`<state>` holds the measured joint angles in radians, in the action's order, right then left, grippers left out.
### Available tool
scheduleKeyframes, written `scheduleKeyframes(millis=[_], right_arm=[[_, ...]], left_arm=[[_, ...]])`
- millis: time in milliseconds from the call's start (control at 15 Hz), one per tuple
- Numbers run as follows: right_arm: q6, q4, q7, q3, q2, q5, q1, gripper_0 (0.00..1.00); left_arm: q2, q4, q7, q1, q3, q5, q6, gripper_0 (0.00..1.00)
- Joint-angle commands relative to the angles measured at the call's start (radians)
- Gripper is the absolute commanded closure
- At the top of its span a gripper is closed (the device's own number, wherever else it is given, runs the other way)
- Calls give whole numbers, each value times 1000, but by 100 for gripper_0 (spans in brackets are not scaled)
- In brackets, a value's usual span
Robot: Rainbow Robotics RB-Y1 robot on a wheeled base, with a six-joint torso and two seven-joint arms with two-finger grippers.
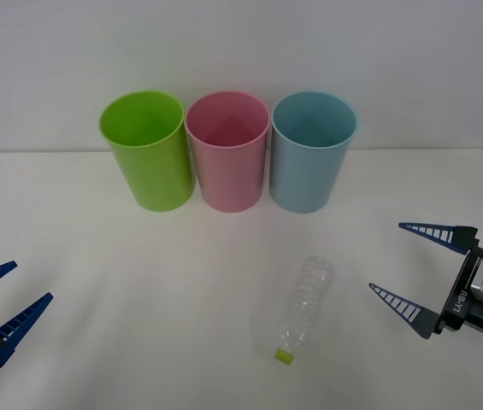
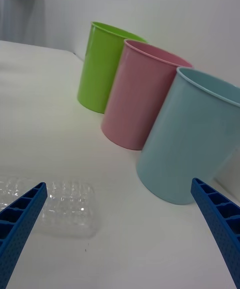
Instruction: Put cans in the blue bin and PET bottles in the pink bin and trash in the green bin.
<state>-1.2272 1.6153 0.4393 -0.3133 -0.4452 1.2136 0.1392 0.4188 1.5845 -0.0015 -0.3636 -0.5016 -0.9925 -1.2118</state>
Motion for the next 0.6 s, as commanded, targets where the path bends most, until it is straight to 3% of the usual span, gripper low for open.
scheduleKeyframes(millis=[67, 400, 600], right_arm=[[-40, 2, 157, 19, -32, 6, -35, 0], [-109, 61, 423, 22, -41, 173, -136, 0], [-109, 161, 477, 34, -44, 300, -139, 0]], left_arm=[[0, 0, 0, 0, 0, 0, 0, 0], [0, 0, 0, 0, 0, 0, 0, 0], [0, 0, 0, 0, 0, 0, 0, 0]])
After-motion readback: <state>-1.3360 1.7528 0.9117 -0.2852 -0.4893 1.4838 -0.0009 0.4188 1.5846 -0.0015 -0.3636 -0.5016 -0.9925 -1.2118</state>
